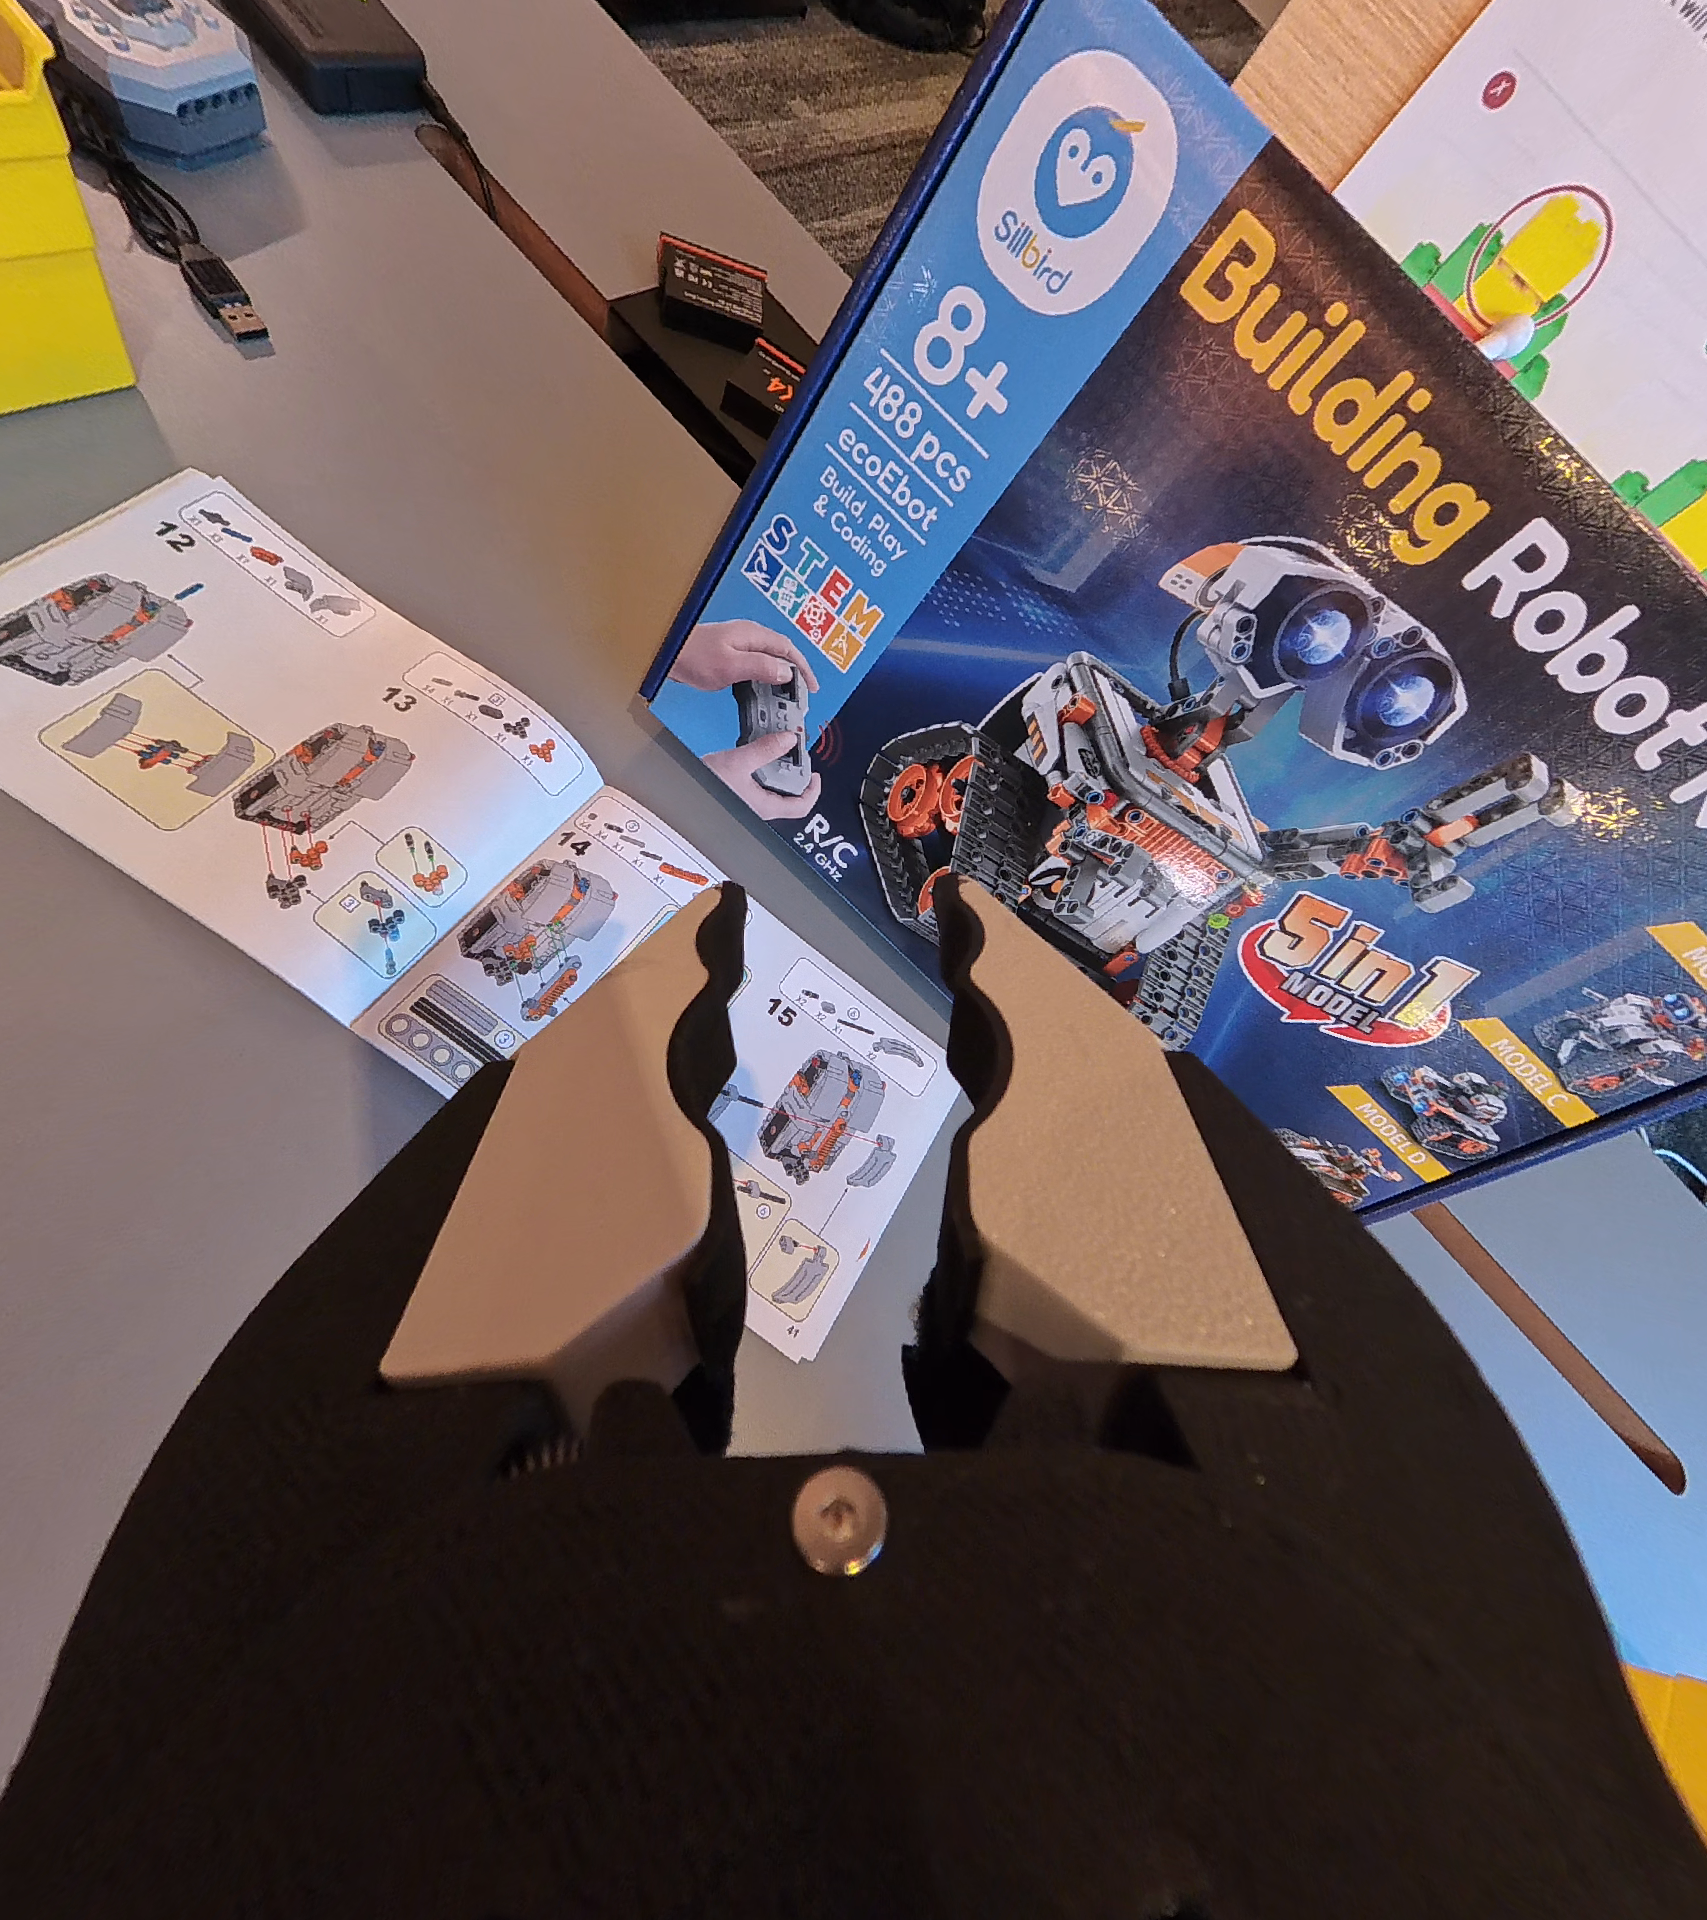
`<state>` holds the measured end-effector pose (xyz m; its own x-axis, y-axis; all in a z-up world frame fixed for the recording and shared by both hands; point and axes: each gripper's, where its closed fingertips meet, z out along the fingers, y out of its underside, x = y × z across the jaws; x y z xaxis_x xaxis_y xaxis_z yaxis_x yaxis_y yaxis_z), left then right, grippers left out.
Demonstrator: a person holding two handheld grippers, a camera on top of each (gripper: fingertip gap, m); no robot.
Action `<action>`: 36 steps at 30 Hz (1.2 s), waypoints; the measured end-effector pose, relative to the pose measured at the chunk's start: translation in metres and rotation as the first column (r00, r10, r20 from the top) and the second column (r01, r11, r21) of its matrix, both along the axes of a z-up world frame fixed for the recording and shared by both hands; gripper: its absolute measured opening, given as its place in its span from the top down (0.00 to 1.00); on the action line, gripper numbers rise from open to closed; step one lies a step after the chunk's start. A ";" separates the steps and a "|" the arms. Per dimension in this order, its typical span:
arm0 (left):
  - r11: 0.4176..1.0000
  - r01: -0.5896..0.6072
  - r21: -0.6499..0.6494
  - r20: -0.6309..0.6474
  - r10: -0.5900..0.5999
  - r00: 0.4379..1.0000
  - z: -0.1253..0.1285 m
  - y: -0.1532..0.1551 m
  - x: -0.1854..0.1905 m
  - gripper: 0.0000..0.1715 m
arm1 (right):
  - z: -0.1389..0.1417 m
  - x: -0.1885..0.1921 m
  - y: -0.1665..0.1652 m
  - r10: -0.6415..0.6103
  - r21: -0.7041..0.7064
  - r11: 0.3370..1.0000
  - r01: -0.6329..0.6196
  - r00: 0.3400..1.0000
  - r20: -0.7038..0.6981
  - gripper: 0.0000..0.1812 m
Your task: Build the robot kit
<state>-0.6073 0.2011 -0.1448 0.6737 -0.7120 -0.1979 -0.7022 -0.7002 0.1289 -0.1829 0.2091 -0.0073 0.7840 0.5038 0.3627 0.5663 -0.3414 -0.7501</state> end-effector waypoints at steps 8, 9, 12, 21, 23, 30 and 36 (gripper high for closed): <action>0.996 0.074 0.040 0.251 -0.082 0.965 0.019 -0.007 0.037 0.90 | -0.004 -0.002 0.001 0.007 -0.009 1.000 -0.007 1.000 0.017 0.80; 0.996 0.090 0.014 0.287 -0.090 0.954 0.017 -0.011 0.045 0.92 | -0.005 -0.001 0.001 0.006 -0.010 1.000 -0.006 1.000 0.020 0.80; 0.994 0.096 -0.046 0.310 -0.077 0.947 0.007 -0.014 0.053 0.93 | -0.005 -0.001 0.001 0.004 -0.008 1.000 -0.004 1.000 0.026 0.80; 0.990 0.025 -0.136 0.292 0.016 0.956 -0.011 -0.015 0.046 0.95 | -0.003 0.002 0.001 0.001 -0.004 1.000 -0.001 1.000 0.027 0.79; 0.988 0.021 -0.151 0.298 0.025 0.954 -0.013 -0.015 0.047 0.95 | -0.004 0.002 0.001 0.002 -0.006 1.000 -0.001 1.000 0.030 0.79; 0.990 0.029 -0.138 0.272 0.009 0.962 -0.014 -0.012 0.045 1.00 | -0.006 0.001 0.000 0.007 -0.008 1.000 -0.006 0.999 0.044 0.79; 0.988 0.047 -0.146 0.272 -0.005 0.962 -0.014 -0.016 0.049 0.99 | -0.006 0.001 0.000 0.008 -0.010 1.000 -0.007 0.998 0.055 0.79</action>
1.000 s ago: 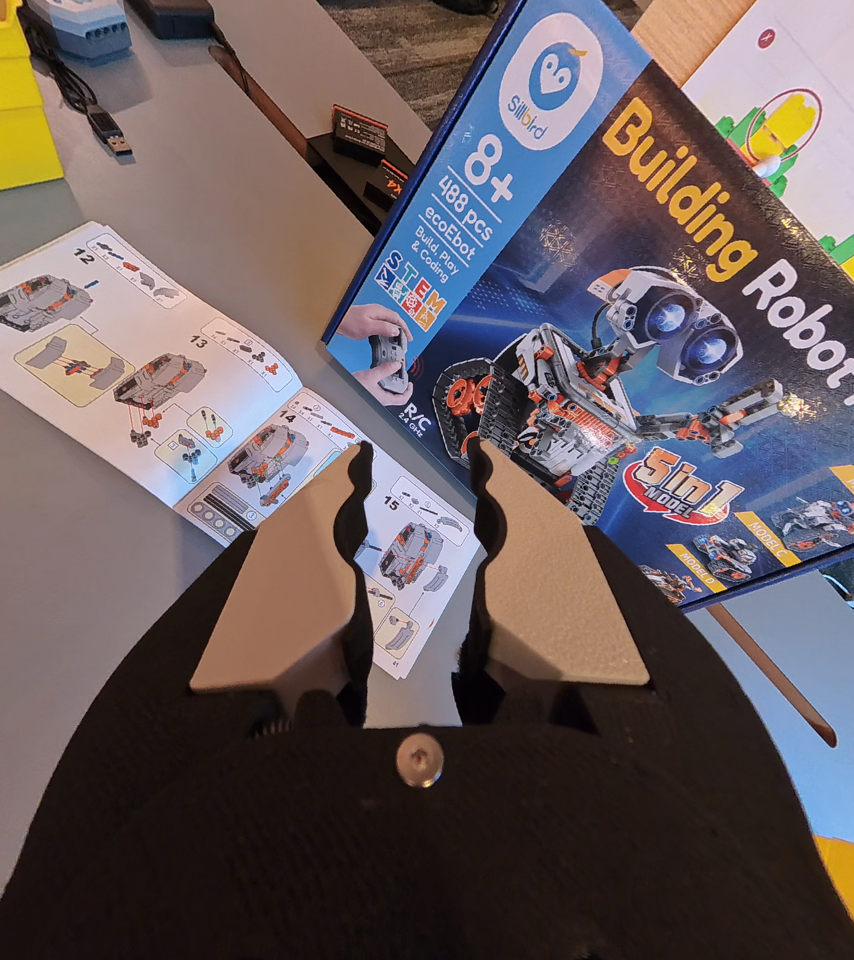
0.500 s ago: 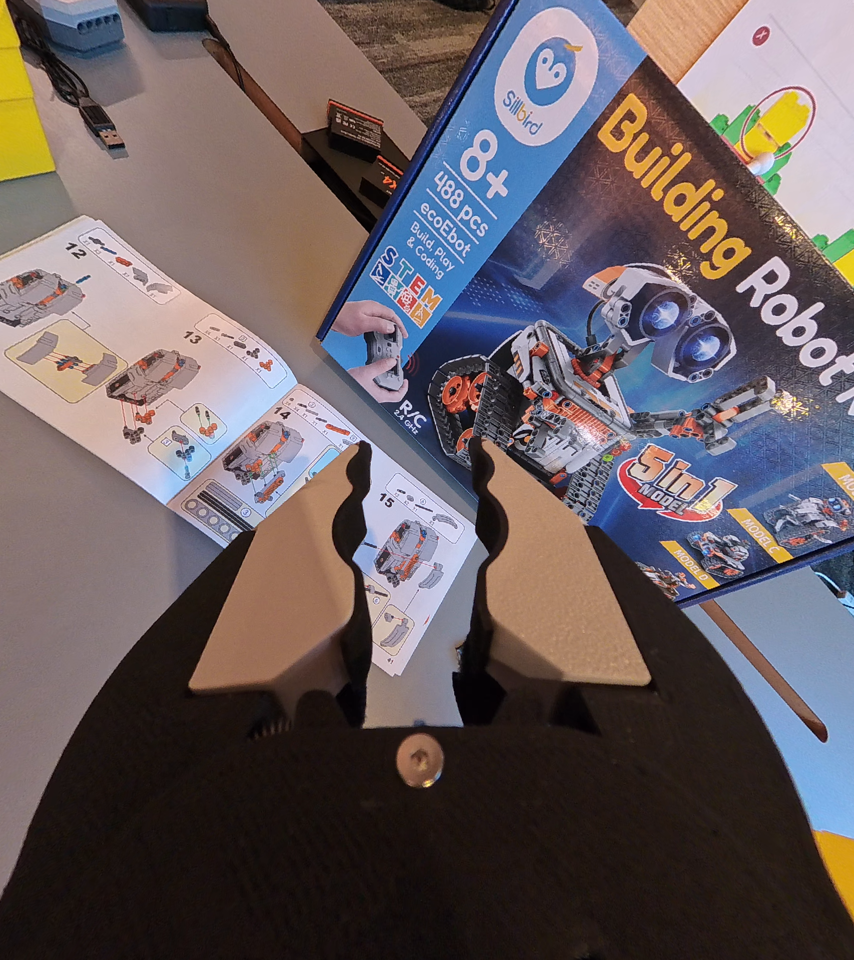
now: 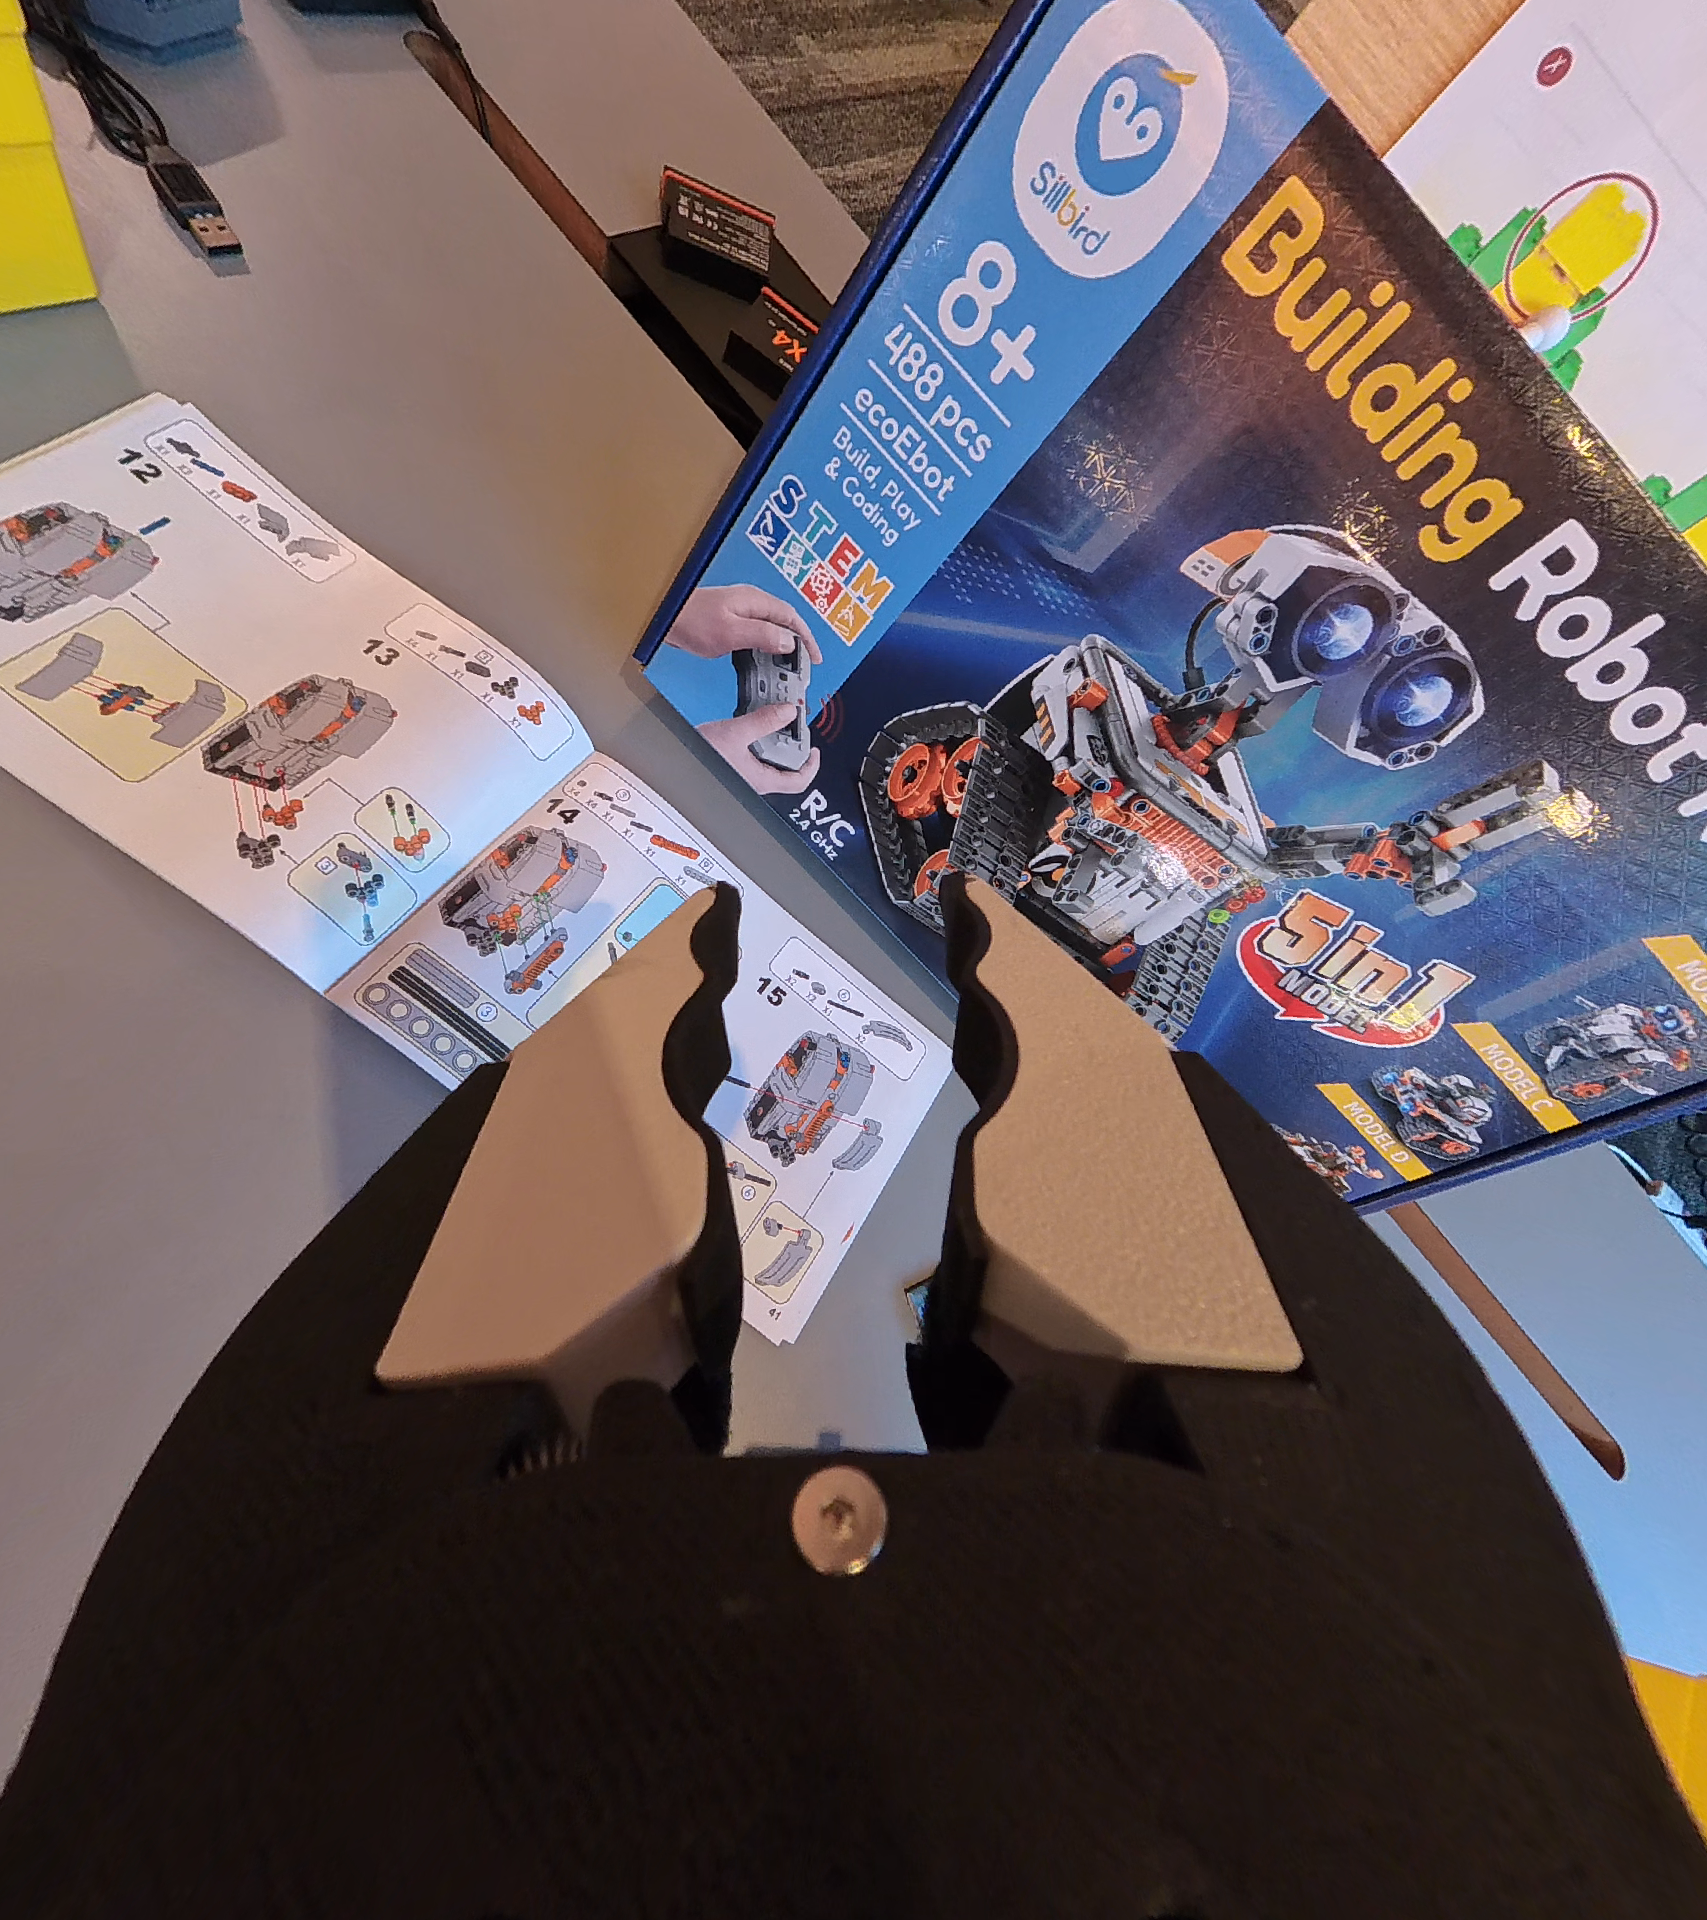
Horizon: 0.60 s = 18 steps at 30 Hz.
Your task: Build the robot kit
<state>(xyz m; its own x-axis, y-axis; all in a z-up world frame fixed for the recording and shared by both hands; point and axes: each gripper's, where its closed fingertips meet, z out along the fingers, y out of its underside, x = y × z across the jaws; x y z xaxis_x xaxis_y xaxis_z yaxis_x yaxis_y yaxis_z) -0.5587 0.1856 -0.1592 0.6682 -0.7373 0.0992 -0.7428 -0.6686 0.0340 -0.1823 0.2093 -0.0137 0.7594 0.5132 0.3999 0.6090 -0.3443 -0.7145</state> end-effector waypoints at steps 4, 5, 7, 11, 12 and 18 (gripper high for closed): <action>1.000 0.020 -0.003 -0.041 -0.020 0.999 -0.004 -0.001 -0.001 0.99 | -0.001 -0.001 0.000 0.002 -0.001 1.000 -0.002 1.000 0.006 0.79; 1.000 0.011 -0.017 -0.049 -0.012 0.999 -0.006 -0.003 -0.002 0.96 | -0.001 -0.001 0.000 0.003 -0.001 1.000 -0.003 1.000 0.007 0.79; 1.000 -0.010 -0.024 -0.079 0.008 0.997 -0.007 -0.003 -0.006 0.98 | -0.001 -0.001 0.000 0.004 -0.002 1.000 -0.004 1.000 0.010 0.79; 1.000 -0.008 -0.024 -0.065 0.006 0.998 -0.007 -0.003 -0.006 0.98 | -0.001 -0.001 0.000 0.006 -0.001 1.000 -0.006 1.000 0.014 0.79; 1.000 -0.012 -0.029 -0.065 0.010 0.998 -0.008 -0.004 -0.007 0.99 | -0.001 -0.001 0.000 0.006 -0.001 1.000 -0.006 1.000 0.014 0.79; 1.000 -0.020 -0.011 -0.022 0.019 1.000 0.004 -0.003 -0.007 0.99 | -0.003 -0.001 0.000 0.008 -0.006 1.000 -0.008 1.000 0.016 0.79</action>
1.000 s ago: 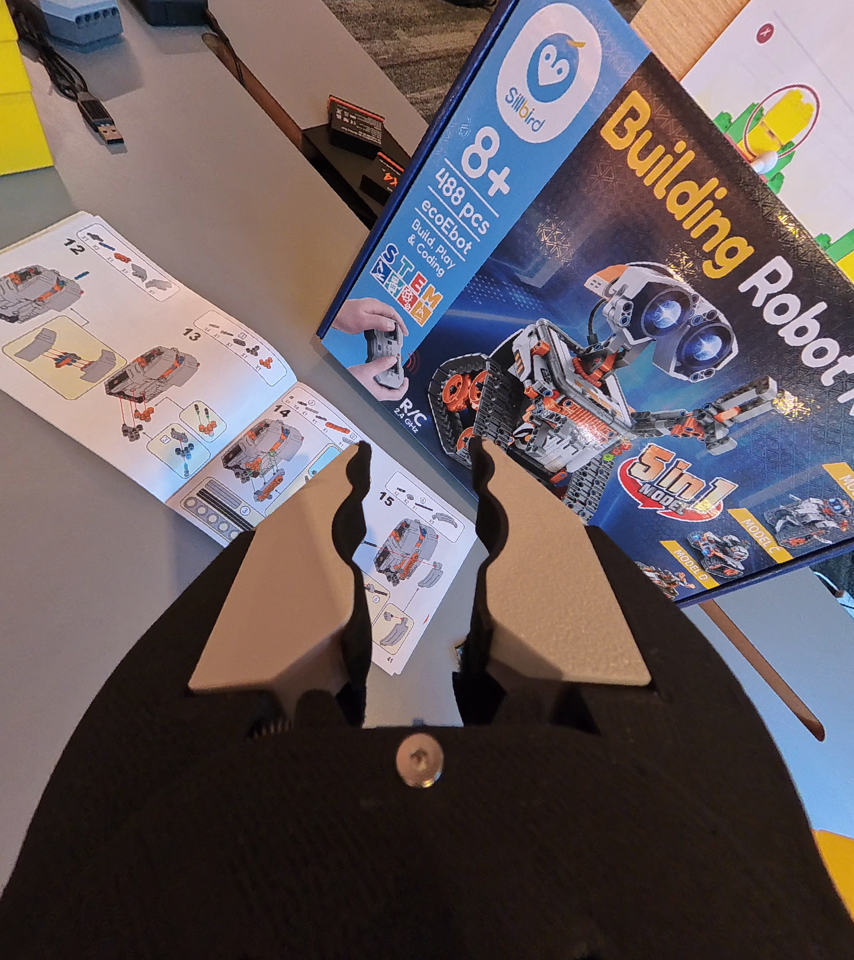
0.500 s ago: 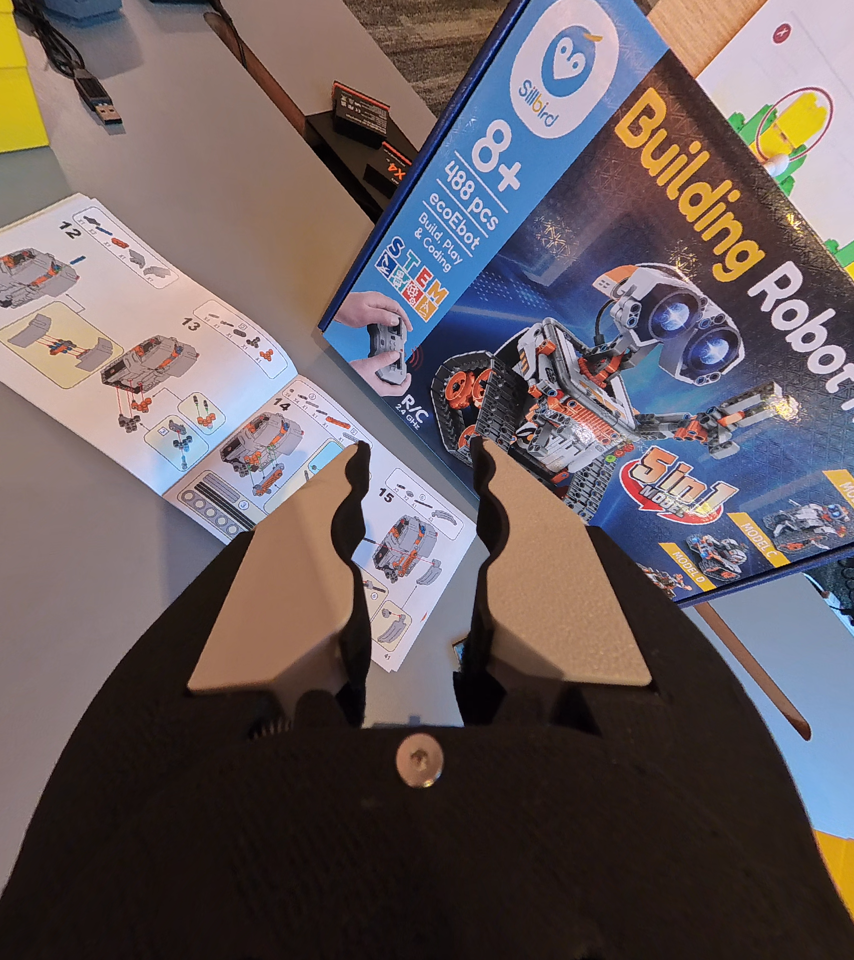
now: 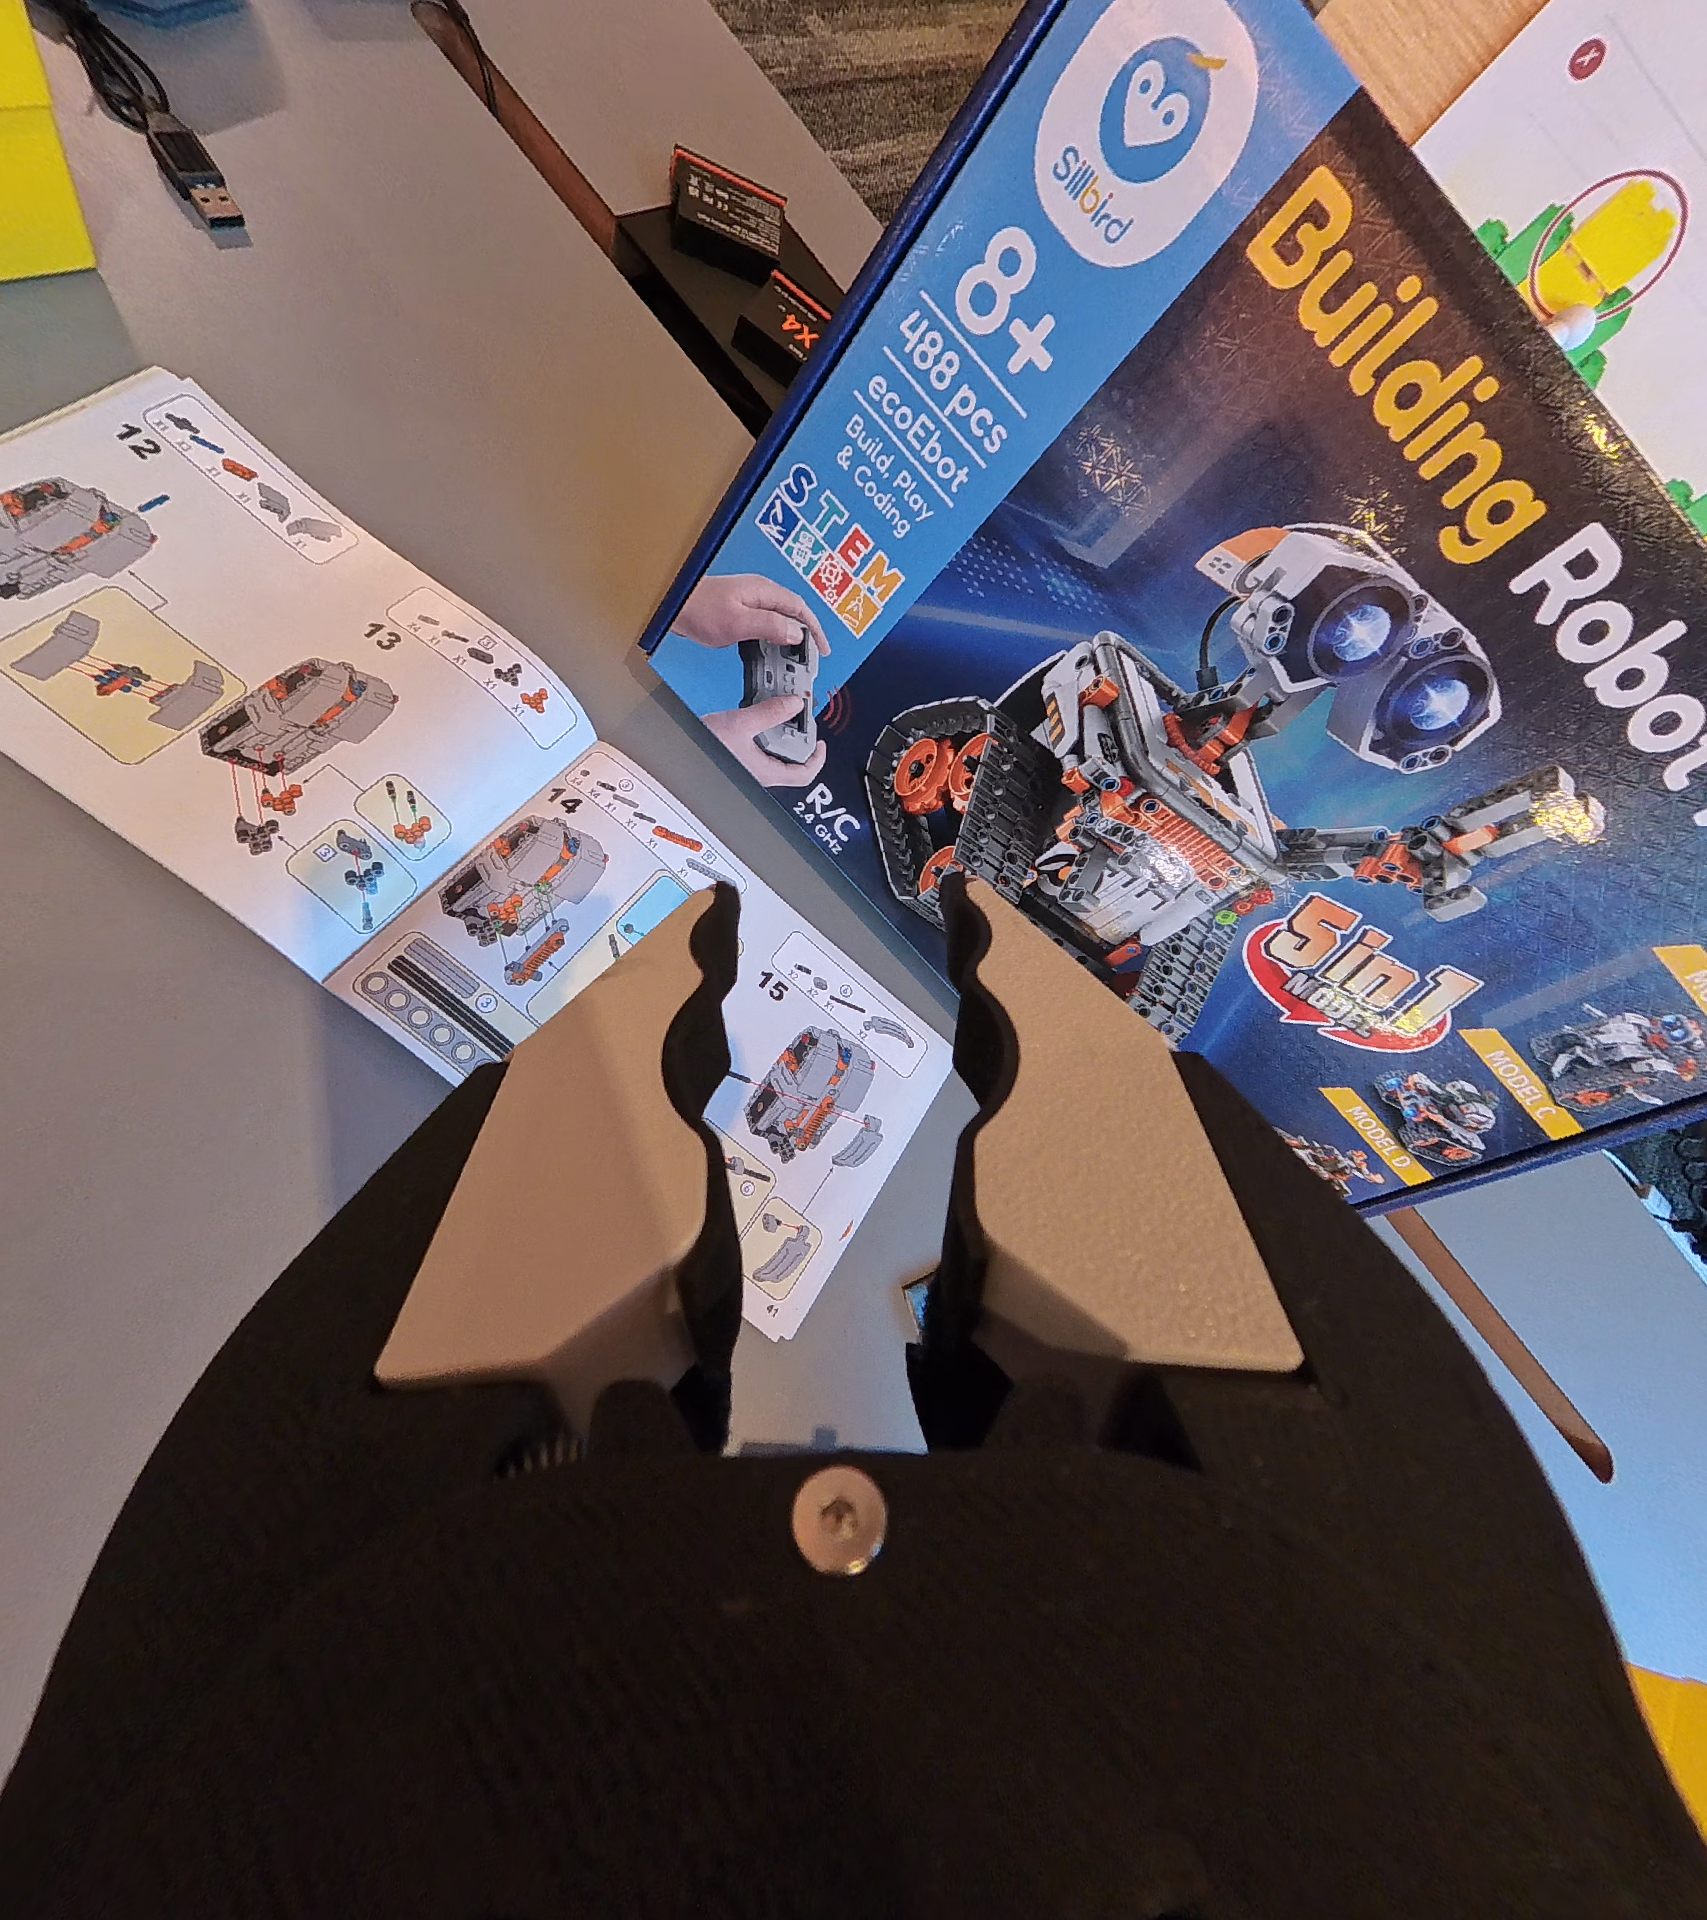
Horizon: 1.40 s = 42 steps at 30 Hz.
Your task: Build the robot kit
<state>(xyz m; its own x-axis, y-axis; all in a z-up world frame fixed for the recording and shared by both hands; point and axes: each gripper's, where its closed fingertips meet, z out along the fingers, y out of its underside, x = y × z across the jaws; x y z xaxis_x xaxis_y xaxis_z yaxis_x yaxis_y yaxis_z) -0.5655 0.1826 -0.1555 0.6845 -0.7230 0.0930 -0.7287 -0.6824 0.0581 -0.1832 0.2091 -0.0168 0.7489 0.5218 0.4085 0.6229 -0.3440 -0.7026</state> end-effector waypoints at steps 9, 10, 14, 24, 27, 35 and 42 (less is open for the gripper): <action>0.944 -0.144 0.297 0.541 -0.041 0.840 0.139 -0.003 0.072 0.99 | -0.003 -0.002 -0.001 0.006 -0.008 1.000 -0.006 1.000 0.007 0.79; 0.941 -0.123 0.315 0.584 -0.090 0.807 0.153 -0.013 0.090 0.99 | -0.002 -0.003 -0.001 0.008 -0.009 1.000 -0.008 1.000 0.009 0.78; 0.945 0.117 0.306 0.458 -0.254 0.852 0.135 -0.064 0.135 0.99 | 0.002 -0.004 -0.004 0.016 0.002 1.000 -0.016 1.000 0.020 0.78; 0.917 0.384 0.105 -0.001 -0.387 0.922 0.019 -0.099 0.181 0.99 | 0.017 -0.001 -0.009 0.014 0.035 0.999 -0.015 1.000 0.017 0.78; 0.924 0.382 0.019 -0.016 -0.381 0.924 0.000 -0.102 0.180 0.99 | 0.018 0.003 -0.009 0.003 0.035 0.999 -0.003 1.000 0.001 0.78; 0.929 0.369 -0.025 -0.008 -0.369 0.929 -0.012 -0.098 0.179 0.99 | 0.018 0.006 -0.009 0.004 0.028 1.000 -0.004 1.000 0.000 0.77; 0.939 0.336 0.073 0.138 -0.343 0.929 0.031 -0.090 0.180 0.90 | 0.022 0.009 -0.010 -0.005 0.038 0.999 0.005 1.000 -0.006 0.77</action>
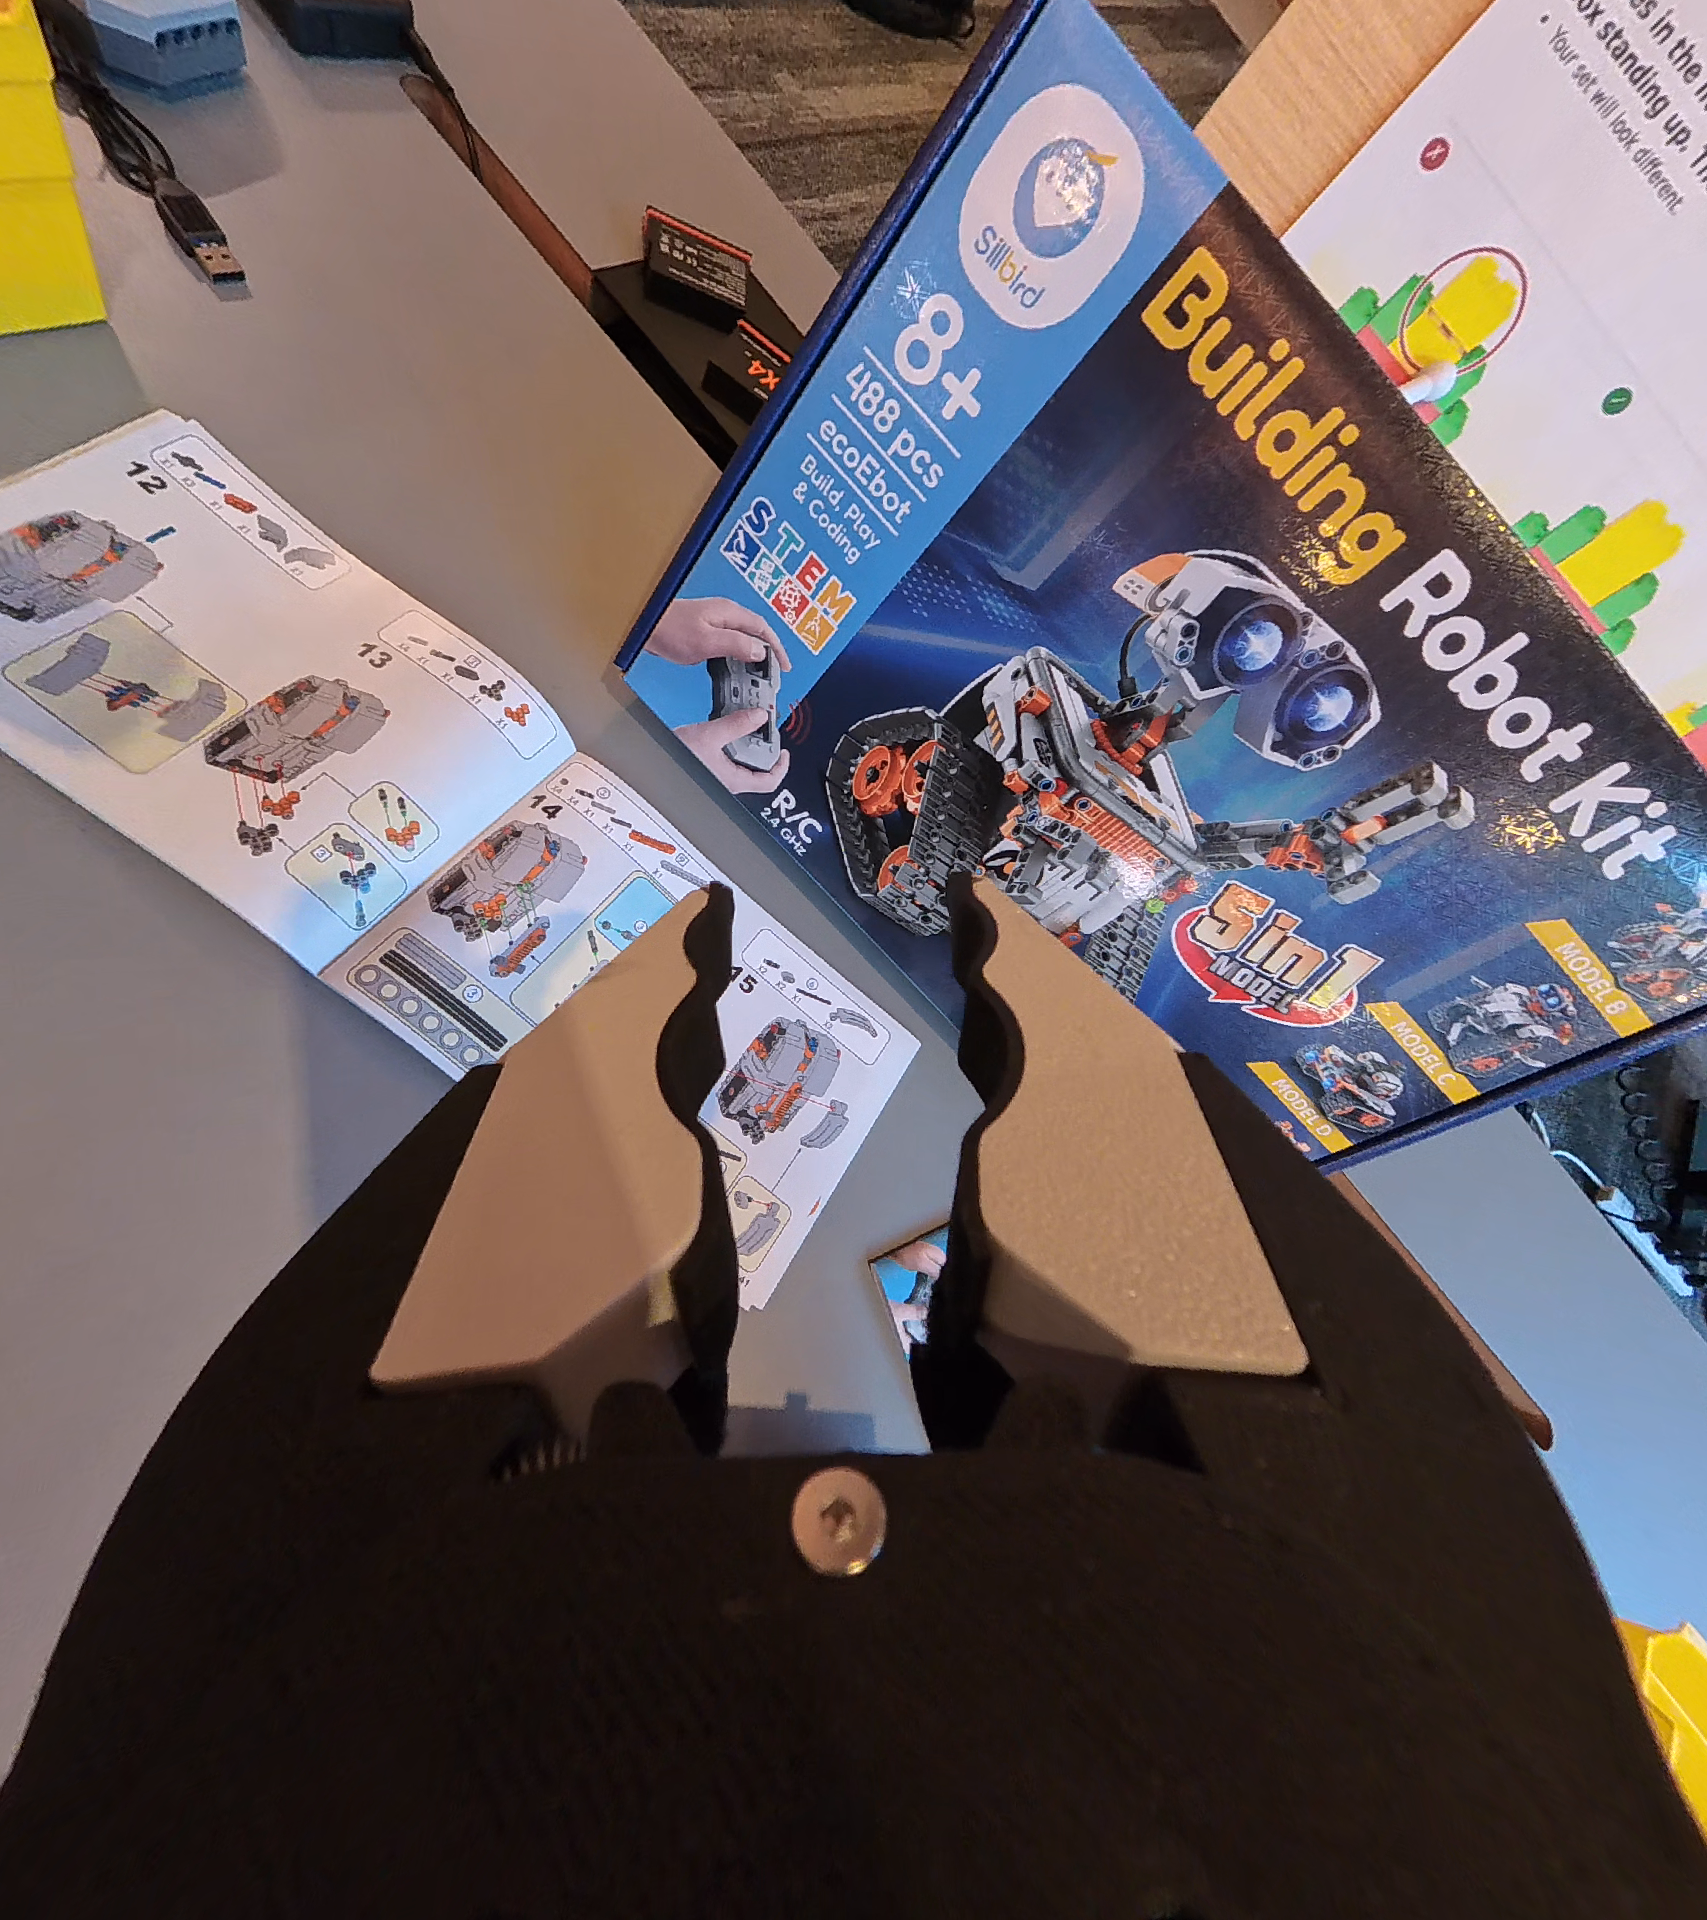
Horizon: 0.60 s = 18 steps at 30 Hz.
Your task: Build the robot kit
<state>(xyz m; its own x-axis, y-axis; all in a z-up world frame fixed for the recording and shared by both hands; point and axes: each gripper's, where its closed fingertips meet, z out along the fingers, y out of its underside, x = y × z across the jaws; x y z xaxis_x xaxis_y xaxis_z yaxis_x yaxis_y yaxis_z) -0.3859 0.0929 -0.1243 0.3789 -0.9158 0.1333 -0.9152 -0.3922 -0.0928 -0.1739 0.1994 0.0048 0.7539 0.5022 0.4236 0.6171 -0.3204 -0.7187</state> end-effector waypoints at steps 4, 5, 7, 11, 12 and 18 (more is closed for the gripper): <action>0.954 -0.171 0.247 0.316 0.087 0.945 0.090 0.044 -0.026 0.92 | 0.001 -0.004 0.000 0.009 0.010 1.000 -0.009 1.000 0.003 0.77; 0.910 -0.270 0.316 0.381 0.139 0.914 0.111 0.061 -0.047 0.93 | 0.001 -0.004 0.000 0.011 0.009 1.000 -0.011 1.000 0.006 0.77; 0.802 -0.450 0.393 0.435 0.269 0.859 0.128 0.090 -0.102 0.94 | -0.001 -0.006 0.000 0.016 0.000 1.000 -0.016 1.000 0.010 0.77; 0.823 -0.530 0.205 0.298 0.463 0.835 0.081 0.095 -0.165 0.96 | -0.004 -0.010 -0.002 0.035 -0.026 0.999 -0.036 0.999 -0.024 0.77; 0.833 -0.532 0.153 0.271 0.482 0.833 0.069 0.097 -0.167 0.96 | -0.004 -0.012 -0.002 0.040 -0.026 0.999 -0.041 0.998 -0.038 0.77; 0.815 -0.574 -0.081 -0.043 0.572 0.819 -0.007 0.088 -0.169 0.95 | -0.006 -0.007 -0.001 0.025 -0.026 0.999 -0.025 1.000 -0.008 0.77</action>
<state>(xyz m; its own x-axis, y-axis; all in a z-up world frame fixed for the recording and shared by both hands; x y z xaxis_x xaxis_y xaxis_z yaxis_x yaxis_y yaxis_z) -0.5547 0.1809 -0.1312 0.8341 -0.5175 0.1909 -0.5235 -0.8517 -0.0211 -0.1810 0.1981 -0.0008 0.7443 0.5316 0.4042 0.6196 -0.3240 -0.7149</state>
